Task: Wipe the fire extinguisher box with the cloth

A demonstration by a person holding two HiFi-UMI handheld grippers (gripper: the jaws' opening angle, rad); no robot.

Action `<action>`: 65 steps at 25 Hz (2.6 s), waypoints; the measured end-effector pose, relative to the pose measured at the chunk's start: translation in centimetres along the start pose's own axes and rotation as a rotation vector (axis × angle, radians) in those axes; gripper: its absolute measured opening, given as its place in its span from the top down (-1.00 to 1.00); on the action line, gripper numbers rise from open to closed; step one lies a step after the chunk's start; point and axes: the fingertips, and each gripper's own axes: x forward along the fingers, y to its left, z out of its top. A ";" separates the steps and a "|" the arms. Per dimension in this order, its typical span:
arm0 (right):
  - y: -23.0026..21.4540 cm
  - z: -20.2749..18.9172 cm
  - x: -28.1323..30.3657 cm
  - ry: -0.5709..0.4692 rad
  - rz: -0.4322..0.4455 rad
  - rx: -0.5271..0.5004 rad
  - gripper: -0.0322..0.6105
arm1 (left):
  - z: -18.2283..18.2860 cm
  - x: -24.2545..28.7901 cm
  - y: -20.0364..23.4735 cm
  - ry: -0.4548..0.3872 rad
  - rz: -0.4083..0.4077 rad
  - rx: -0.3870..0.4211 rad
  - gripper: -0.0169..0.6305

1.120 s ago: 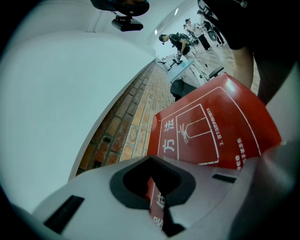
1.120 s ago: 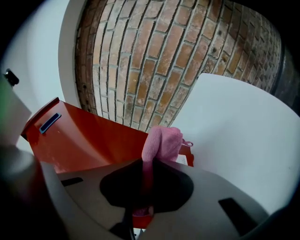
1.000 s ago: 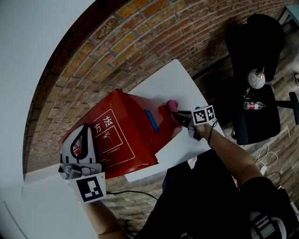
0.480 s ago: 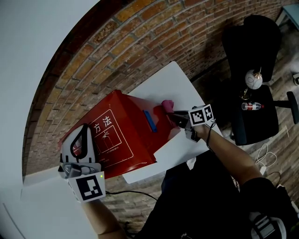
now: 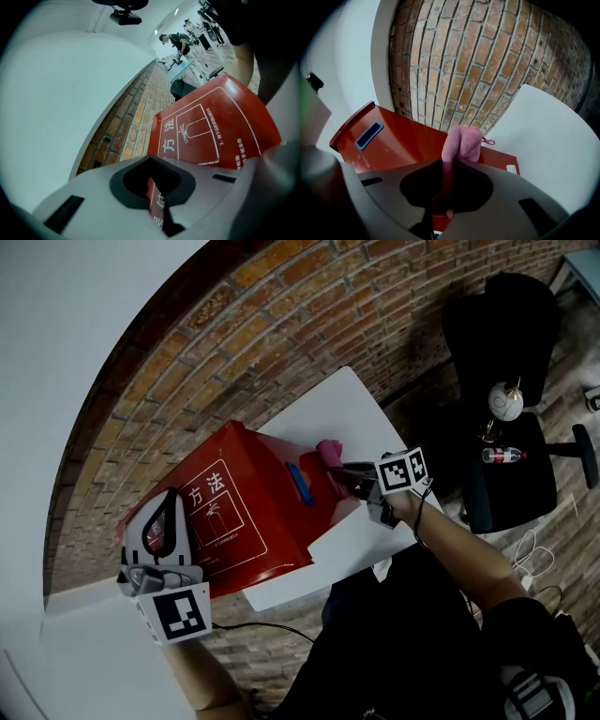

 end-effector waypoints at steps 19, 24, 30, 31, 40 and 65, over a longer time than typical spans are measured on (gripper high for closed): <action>6.3 2.2 -0.6 -0.030 0.093 0.017 0.70 | 0.0 0.0 0.1 -0.005 0.002 0.000 0.89; 7.6 2.6 -0.9 -0.030 0.101 0.013 0.70 | 0.1 0.0 0.1 -0.010 0.008 -0.011 0.90; 9.5 3.1 -1.0 -0.033 0.111 0.002 0.70 | 0.1 0.0 0.1 -0.007 0.004 0.000 0.90; 9.9 3.2 -1.1 -0.035 0.113 0.003 0.70 | 0.0 0.0 0.1 -0.006 0.003 -0.001 0.89; 13.5 4.4 -1.6 -0.063 0.175 0.005 0.70 | 0.1 0.0 0.1 -0.005 0.004 -0.002 0.89; 24.6 7.4 -3.6 -0.107 0.317 -0.129 0.70 | 0.3 -0.3 0.1 -0.001 0.007 -0.007 0.89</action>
